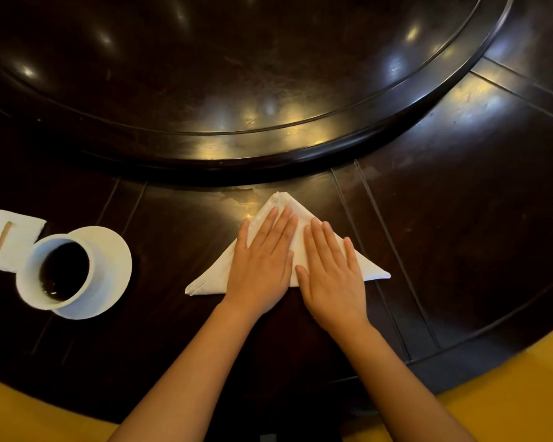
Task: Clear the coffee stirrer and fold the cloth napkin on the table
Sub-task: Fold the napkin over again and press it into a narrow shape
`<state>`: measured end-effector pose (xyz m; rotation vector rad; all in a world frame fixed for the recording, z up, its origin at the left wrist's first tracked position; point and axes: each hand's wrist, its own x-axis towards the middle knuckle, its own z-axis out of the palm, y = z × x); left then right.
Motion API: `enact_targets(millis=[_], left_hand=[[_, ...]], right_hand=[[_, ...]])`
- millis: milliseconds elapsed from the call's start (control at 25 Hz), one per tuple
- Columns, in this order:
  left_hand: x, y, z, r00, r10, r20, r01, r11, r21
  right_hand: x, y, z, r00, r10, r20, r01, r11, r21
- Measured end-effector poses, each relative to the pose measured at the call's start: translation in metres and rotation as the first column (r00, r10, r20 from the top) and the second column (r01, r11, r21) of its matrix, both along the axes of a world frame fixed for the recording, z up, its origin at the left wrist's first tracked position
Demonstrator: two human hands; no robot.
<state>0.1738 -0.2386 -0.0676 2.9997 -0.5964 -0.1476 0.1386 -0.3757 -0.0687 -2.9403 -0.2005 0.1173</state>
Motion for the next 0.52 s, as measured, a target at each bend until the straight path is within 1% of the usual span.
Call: enact_targets(millis=[80,160,240,320,360,400,440,480,520], left_hand=[[0.001,0.0,0.0,1.0,0.001,0.0,-0.001,1.0,-0.023],[0.001,0.001,0.0,1.0,0.011,-0.026,-0.011,1.0,-0.022],[0.001,0.0,0.001,0.998,0.018,-0.054,-0.018,1.0,-0.006],[0.001,0.0,0.002,0.998,0.018,-0.055,-0.019,1.0,-0.018],[0.001,0.0,0.003,0.998,0.025,-0.057,-0.028,0.998,-0.064],[0.001,0.0,0.005,0.996,0.05,-0.073,-0.06,0.987,-0.146],[0.001,0.002,0.009,0.992,0.094,-0.089,-0.112,0.967,-0.23],[0.001,0.005,0.012,0.986,0.146,-0.078,-0.162,0.947,-0.277],[-0.001,0.009,0.014,0.98,0.198,-0.025,-0.197,0.942,-0.272]], right_hand=[[-0.004,-0.023,-0.001,0.998,-0.063,-0.016,0.062,0.996,-0.056],[-0.011,-0.047,0.001,0.982,-0.185,-0.033,0.182,0.979,-0.09],[-0.017,-0.061,0.004,0.951,-0.3,-0.068,0.294,0.952,-0.089],[-0.015,-0.054,0.009,0.93,-0.362,-0.066,0.359,0.931,-0.06],[-0.011,-0.045,0.013,0.933,-0.359,-0.029,0.358,0.933,-0.032],[-0.005,-0.033,0.017,0.947,-0.32,0.016,0.32,0.948,0.0],[0.003,-0.019,0.021,0.966,-0.25,0.058,0.249,0.968,0.03],[0.01,-0.006,0.023,0.983,-0.16,0.084,0.156,0.987,0.048],[0.017,0.007,0.022,0.994,-0.061,0.086,0.057,0.997,0.049]])
